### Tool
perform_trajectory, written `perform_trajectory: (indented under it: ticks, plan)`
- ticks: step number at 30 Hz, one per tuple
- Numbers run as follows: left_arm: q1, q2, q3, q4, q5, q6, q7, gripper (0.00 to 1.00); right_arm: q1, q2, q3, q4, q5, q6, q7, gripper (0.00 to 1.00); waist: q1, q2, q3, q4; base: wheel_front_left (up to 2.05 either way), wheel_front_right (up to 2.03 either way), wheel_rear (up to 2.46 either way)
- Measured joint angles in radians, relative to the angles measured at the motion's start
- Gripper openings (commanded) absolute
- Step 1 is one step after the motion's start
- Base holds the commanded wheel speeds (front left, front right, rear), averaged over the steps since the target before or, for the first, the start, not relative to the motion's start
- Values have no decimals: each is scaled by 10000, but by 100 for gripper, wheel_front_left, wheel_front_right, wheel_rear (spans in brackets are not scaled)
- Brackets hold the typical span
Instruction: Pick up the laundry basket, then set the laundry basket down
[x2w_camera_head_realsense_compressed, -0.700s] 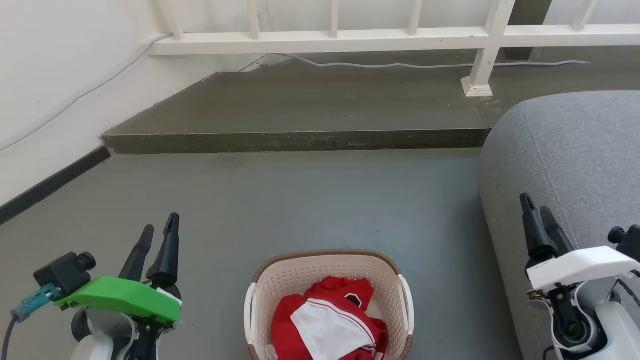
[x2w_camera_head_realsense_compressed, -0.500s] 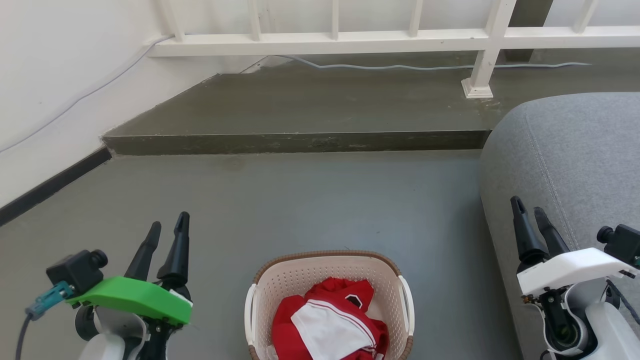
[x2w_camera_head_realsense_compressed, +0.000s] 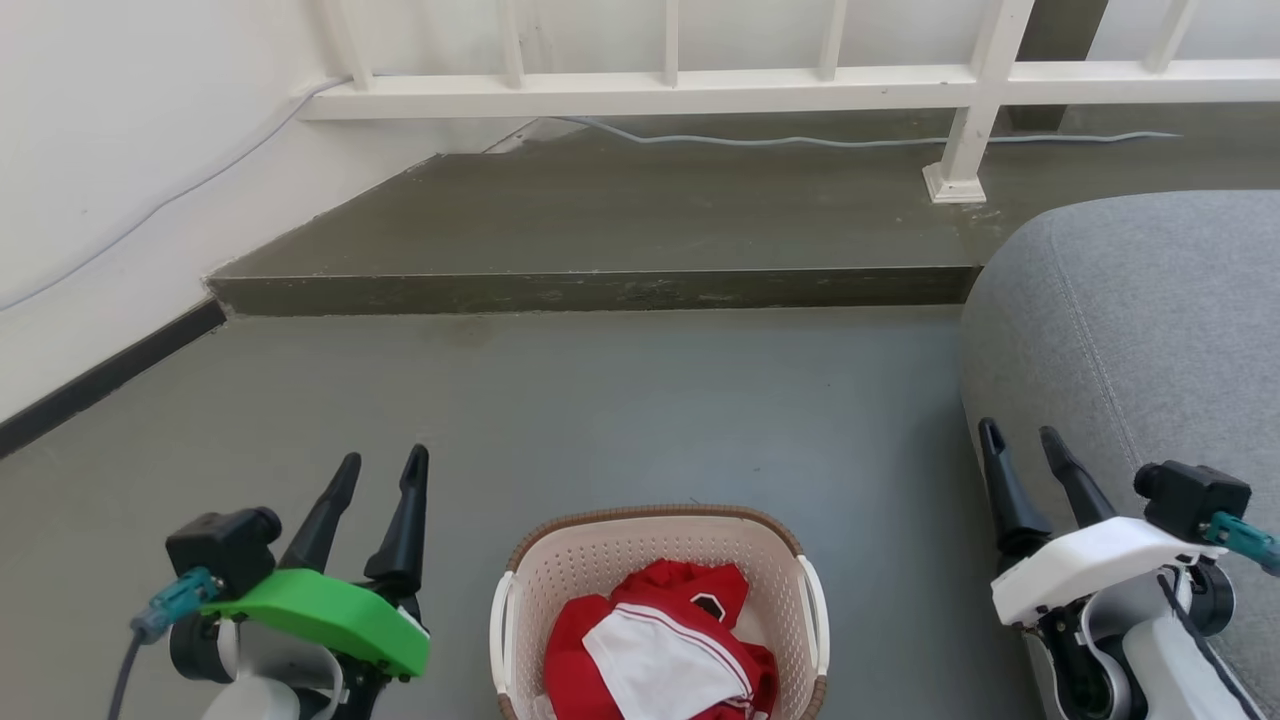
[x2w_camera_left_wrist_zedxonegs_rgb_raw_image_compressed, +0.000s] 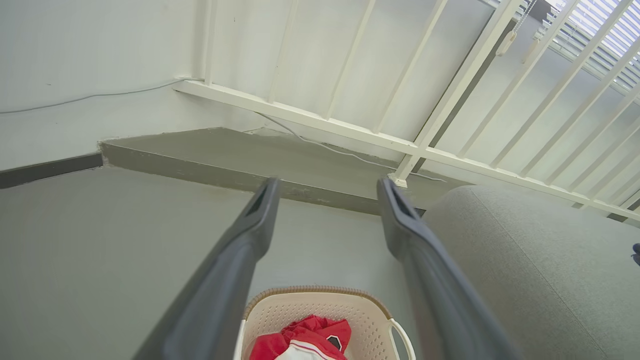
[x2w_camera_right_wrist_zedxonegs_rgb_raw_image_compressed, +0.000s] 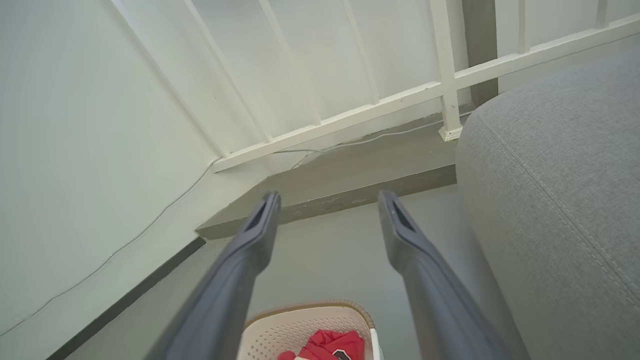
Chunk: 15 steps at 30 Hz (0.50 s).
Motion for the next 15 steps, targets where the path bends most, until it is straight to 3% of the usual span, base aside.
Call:
perform_trajectory:
  ticks: [15]
  plan:
    - [75,61,-387,169,1804,834,2,100,71,-63,433,205,-2006,-424,-554,100,0,0,-51,48,0,0,0]
